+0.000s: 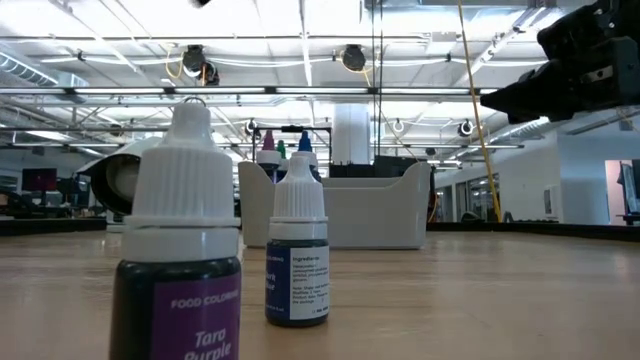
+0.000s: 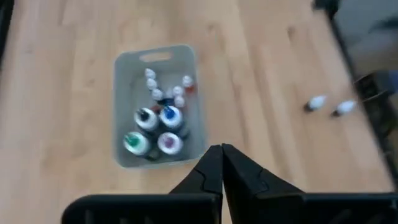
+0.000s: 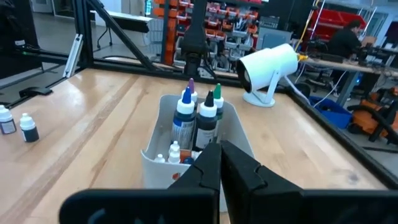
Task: Pick & Place food coloring
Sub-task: Put the small blue food coloring bottle into the gray bin
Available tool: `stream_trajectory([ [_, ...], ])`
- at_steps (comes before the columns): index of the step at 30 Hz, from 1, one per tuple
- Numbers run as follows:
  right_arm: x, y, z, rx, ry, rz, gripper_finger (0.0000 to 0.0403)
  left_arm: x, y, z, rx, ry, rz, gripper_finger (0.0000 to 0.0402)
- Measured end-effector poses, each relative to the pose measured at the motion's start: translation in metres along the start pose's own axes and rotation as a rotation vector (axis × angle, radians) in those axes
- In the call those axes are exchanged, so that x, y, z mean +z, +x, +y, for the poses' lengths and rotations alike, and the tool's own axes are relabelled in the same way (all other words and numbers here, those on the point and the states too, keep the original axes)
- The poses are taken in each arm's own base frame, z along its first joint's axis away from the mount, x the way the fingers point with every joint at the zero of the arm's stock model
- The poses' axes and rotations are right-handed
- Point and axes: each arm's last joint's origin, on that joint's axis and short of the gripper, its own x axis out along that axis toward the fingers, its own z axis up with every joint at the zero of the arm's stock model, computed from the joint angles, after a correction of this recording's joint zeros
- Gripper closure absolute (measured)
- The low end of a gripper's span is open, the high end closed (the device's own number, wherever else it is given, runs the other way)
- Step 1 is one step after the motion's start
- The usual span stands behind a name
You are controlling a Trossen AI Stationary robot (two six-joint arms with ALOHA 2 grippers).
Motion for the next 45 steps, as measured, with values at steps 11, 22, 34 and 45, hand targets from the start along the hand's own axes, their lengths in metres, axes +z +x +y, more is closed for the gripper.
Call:
stream_trajectory([
  [11, -0.004, 0.003, 0.001, 0.004, 0.036, 0.038, 0.0403, -0.19, 0.091, -0.045, -0.078, -0.243, -0.726, 0.0398],
  [22, 0.011, 0.014, 0.001, 0.004, 0.037, -0.072, 0.0403, -0.203, 0.098, -0.033, 0.228, -0.145, -0.804, 0.0383],
  [34, 0.085, 0.104, 0.042, 0.166, -0.026, 0.303, 0.0403, -0.21, 0.115, -0.022, 0.322, -0.218, -0.697, 0.0367],
  [45, 0.121, 0.2, 0.17, 0.412, -0.197, 0.472, 0.0347, -0.207, 0.113, -0.02, 0.351, -0.147, -0.713, 0.0366],
])
